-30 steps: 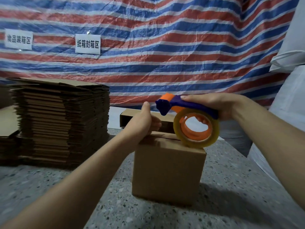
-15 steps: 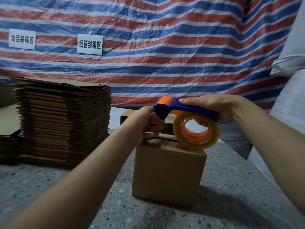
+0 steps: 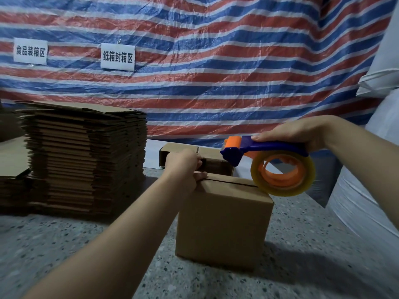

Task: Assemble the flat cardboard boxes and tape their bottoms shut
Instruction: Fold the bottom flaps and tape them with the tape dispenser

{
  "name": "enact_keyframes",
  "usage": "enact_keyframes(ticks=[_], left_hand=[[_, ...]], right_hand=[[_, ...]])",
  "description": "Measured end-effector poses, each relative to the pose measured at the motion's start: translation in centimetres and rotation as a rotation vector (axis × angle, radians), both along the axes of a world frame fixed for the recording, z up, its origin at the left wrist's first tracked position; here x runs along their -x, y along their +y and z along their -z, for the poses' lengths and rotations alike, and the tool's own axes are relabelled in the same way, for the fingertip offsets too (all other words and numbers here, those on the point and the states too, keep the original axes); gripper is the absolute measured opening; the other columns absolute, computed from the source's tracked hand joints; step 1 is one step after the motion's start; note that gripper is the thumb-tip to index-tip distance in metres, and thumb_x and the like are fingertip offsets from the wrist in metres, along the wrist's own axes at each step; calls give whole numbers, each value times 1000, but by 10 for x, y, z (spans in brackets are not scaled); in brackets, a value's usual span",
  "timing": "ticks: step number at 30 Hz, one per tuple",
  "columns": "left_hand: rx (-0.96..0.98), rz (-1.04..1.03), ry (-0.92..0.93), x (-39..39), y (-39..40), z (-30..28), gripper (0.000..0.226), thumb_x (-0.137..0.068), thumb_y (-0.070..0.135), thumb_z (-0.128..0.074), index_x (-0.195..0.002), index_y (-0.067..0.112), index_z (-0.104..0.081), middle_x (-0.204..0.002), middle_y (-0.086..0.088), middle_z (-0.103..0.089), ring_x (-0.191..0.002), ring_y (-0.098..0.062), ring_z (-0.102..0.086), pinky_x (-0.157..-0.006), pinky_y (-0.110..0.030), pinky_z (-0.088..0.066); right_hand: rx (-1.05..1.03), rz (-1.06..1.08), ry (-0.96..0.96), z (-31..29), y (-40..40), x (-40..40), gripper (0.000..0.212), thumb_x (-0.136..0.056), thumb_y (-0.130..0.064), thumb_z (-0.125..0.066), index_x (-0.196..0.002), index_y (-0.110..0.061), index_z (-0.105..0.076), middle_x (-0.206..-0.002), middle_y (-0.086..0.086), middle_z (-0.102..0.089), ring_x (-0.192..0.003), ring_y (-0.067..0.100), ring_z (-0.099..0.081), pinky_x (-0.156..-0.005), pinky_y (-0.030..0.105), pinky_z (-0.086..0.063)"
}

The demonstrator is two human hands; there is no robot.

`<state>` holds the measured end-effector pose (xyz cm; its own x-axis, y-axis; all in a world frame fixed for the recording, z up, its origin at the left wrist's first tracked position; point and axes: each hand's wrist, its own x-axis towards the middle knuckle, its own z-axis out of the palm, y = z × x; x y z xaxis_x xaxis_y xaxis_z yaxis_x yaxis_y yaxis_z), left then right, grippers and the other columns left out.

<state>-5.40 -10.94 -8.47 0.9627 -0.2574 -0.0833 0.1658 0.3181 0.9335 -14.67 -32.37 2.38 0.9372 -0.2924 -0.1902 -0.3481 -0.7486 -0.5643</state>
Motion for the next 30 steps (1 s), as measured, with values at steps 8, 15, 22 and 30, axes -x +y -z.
enact_keyframes(ticks=[8, 15, 22, 30], left_hand=[[-341, -108, -326, -4, 15, 3, 34, -92, 35, -60, -87, 2, -66, -69, -7, -63, -45, -13, -58, -46, -25, -48], [-385, -51, -293, -9, 30, 16, 25, -93, 30, -62, -76, 12, -68, -70, 1, -68, -54, -12, -48, -46, -22, -37], [-316, -54, -253, -9, 33, 31, 29, -94, 29, -58, -69, 13, -55, -67, -2, -51, -52, -12, -39, -47, -23, -30], [-182, -63, -196, 2, 26, 36, 17, -99, 27, -48, -91, 13, -52, -72, -4, -46, -61, -14, -44, -57, -29, -34]], right_hand=[[95, -16, 94, -11, 6, -12, 94, -44, -74, -77, -115, -14, -66, -95, 12, -77, -72, 19, -70, -64, 29, -58], [155, -28, 184, -16, 25, -25, 83, -51, -69, -75, -113, -13, -67, -84, 8, -76, -62, 14, -70, -54, 26, -55], [210, -51, 234, -17, 38, -36, 75, -62, -68, -70, -110, -11, -66, -80, 7, -76, -61, 14, -70, -53, 25, -54], [273, -111, 285, -18, 49, -44, 70, -64, -68, -69, -108, -14, -68, -83, 6, -75, -64, 13, -69, -57, 25, -55]])
